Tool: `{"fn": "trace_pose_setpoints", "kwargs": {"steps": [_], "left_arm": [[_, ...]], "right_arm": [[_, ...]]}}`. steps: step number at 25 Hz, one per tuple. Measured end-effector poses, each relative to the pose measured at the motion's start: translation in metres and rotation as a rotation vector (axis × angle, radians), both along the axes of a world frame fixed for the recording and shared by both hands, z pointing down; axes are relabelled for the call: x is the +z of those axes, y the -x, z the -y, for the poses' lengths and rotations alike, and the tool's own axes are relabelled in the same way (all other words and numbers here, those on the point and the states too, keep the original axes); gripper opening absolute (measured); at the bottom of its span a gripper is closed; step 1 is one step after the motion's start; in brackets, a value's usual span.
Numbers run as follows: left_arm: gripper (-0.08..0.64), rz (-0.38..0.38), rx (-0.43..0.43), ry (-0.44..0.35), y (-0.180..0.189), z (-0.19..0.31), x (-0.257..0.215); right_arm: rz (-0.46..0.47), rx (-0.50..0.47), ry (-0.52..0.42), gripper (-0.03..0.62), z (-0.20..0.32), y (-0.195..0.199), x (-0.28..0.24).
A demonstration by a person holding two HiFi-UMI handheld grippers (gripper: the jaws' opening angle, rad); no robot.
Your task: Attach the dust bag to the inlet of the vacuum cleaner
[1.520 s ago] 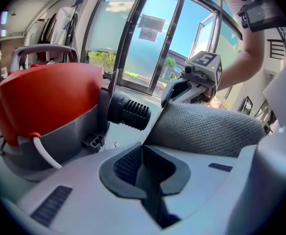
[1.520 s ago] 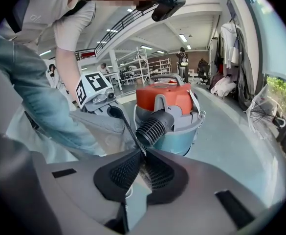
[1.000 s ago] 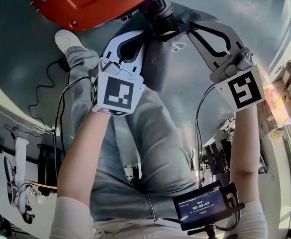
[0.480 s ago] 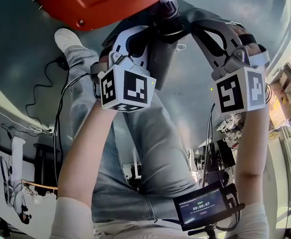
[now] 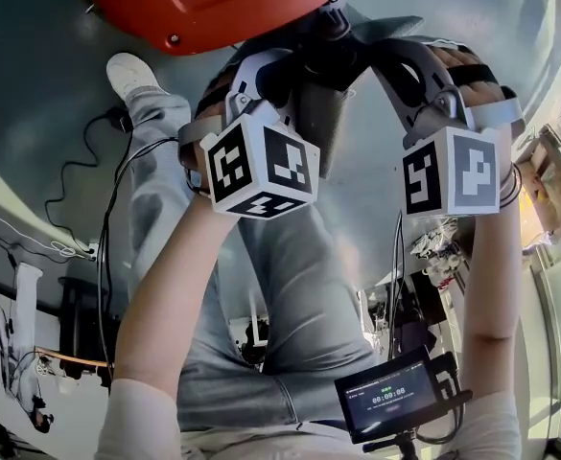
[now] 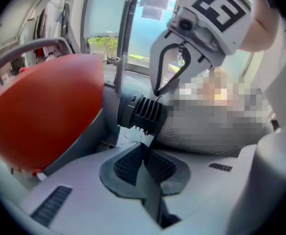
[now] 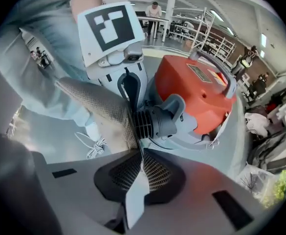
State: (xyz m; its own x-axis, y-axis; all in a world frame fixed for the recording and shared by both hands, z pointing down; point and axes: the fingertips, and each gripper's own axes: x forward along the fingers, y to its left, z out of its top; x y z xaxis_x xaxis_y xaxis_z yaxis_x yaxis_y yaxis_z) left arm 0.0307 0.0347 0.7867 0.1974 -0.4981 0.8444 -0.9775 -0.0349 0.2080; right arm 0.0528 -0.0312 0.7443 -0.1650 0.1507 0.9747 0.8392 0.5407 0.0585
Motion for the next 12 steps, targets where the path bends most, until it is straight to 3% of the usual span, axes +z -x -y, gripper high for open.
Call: {"fn": "trace_pose_setpoints", "kwargs": {"steps": [3,4,10,12], "left_arm": [[0.02,-0.281,-0.173,0.036,-0.009,0.027,0.014],[0.023,-0.328,-0.209,0.033,-0.007,0.036,0.018],[0.023,-0.225,-0.172,0.122,0.004,0.032,0.024],[0.021,-0.233,-0.188,0.129,0.005,0.031,0.022]], "right_arm": [[-0.055,0.05,0.001,0.018,0.032,-0.007,0.024],[-0.07,0.063,0.008,0.018,0.04,-0.006,0.031],[-0.109,0.183,0.041,0.02,0.037,0.002,0.03],[-0.126,0.228,0.047,0.02,0.04,0.005,0.037]]}}
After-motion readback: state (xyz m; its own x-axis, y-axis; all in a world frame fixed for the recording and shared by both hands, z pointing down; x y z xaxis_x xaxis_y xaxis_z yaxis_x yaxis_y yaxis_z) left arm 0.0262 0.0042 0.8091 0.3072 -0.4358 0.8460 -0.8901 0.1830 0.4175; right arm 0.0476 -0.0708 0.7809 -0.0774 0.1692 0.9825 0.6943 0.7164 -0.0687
